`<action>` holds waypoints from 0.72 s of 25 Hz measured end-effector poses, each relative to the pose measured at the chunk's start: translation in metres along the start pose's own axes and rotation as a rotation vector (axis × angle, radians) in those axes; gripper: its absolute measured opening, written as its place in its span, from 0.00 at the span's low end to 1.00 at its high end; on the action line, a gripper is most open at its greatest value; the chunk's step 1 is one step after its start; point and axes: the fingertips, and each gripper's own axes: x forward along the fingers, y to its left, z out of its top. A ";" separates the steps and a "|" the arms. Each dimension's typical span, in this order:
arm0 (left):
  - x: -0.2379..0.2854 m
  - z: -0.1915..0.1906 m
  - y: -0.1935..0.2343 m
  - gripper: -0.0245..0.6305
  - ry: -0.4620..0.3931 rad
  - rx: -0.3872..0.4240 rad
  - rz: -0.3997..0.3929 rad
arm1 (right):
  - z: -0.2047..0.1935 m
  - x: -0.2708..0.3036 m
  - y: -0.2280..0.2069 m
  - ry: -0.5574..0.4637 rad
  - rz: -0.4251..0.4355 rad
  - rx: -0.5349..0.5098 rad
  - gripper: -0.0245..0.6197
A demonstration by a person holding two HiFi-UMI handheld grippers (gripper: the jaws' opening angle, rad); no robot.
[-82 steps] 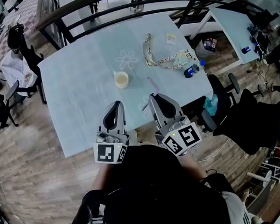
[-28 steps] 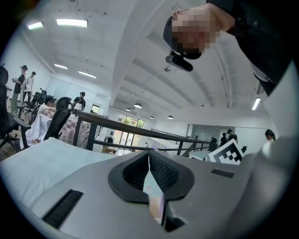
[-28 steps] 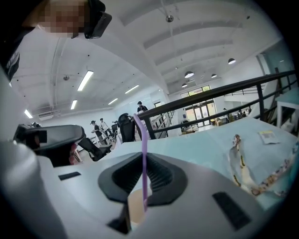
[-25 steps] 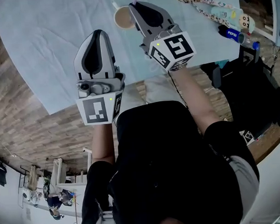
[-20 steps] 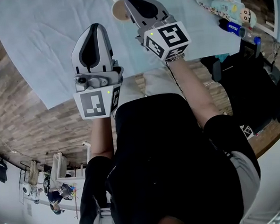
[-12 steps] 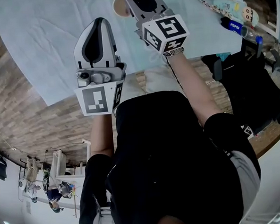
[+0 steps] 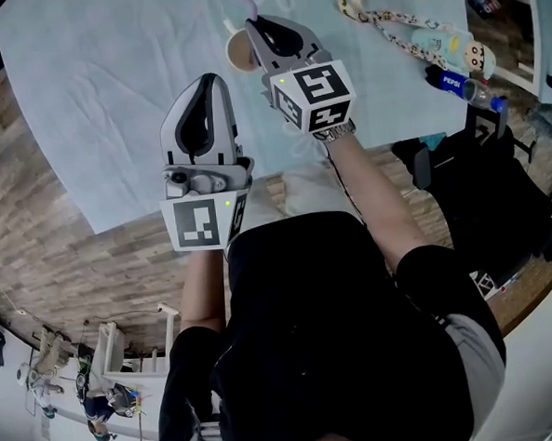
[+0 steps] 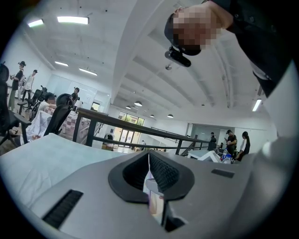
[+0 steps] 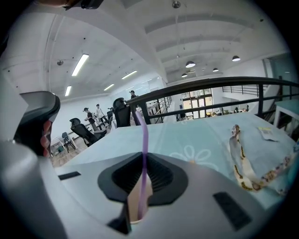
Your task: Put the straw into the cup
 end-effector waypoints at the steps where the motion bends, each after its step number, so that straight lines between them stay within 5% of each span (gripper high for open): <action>1: 0.000 0.000 0.000 0.06 -0.001 -0.003 -0.001 | 0.000 0.001 0.000 0.005 -0.002 -0.001 0.10; 11: -0.013 0.003 0.006 0.06 0.029 0.016 0.020 | -0.001 0.002 0.002 0.035 -0.004 0.019 0.21; 18: -0.019 0.033 0.001 0.06 -0.048 0.028 0.006 | 0.020 -0.026 0.004 -0.024 -0.055 0.040 0.26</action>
